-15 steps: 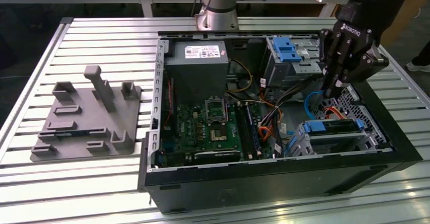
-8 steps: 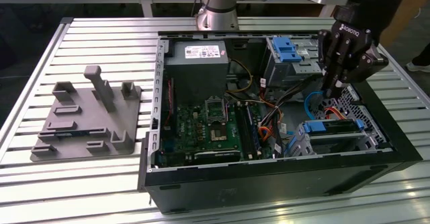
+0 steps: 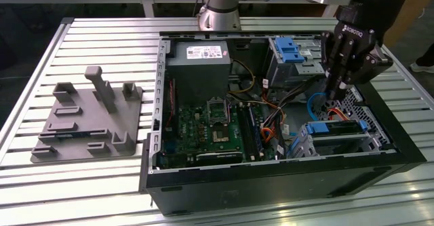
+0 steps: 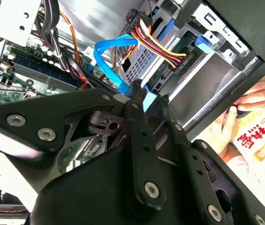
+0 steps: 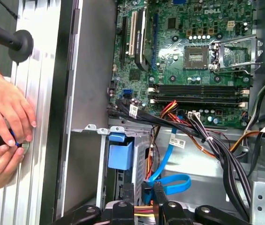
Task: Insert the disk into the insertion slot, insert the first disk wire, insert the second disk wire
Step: 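Insert the second disk wire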
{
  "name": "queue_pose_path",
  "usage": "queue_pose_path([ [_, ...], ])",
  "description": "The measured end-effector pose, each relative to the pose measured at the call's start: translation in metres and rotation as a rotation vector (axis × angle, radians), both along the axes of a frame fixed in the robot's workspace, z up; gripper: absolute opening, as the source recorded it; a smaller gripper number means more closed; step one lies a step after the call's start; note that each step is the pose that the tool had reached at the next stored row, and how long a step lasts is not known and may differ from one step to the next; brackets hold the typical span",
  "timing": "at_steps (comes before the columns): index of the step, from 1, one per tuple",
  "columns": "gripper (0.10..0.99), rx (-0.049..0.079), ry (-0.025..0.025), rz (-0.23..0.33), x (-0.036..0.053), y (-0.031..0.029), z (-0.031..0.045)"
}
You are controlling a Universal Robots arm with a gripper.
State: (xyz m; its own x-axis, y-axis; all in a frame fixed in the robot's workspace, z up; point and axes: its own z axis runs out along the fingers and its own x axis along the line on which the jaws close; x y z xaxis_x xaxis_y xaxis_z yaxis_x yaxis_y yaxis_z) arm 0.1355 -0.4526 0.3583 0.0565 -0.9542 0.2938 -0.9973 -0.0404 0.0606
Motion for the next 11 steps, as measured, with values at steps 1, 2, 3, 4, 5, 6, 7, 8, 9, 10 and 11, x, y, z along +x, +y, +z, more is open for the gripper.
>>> queue_pose_path([
  [1, 0.298, -0.003, 0.0000, 0.000, 0.0000, 0.0000, -0.0001],
  [2, 0.298, -0.006, 0.0000, 0.000, 0.0000, 0.0000, -0.0002],
  [3, 0.298, -0.008, 0.0000, 0.000, 0.0000, 0.0000, -0.0003],
  [4, 0.298, -0.009, 0.0000, 0.000, 0.0000, 0.0000, -0.0005],
  [5, 0.298, -0.010, 0.0000, 0.000, 0.0000, 0.0000, -0.0008],
  [6, 0.298, -0.010, 0.0000, 0.000, 0.0000, 0.0000, -0.0010],
  [7, 0.298, -0.010, 0.0000, 0.000, 0.0000, 0.0000, -0.0013],
  [8, 0.298, -0.011, 0.0000, 0.000, 0.0000, 0.0000, -0.0016],
  [9, 0.298, -0.011, 0.0000, 0.000, 0.0000, 0.0000, -0.0018],
  [10, 0.298, -0.011, 0.0000, 0.000, 0.0000, 0.0001, -0.0019],
  [11, 0.298, -0.011, 0.0000, 0.000, 0.0000, 0.0001, -0.0021],
])
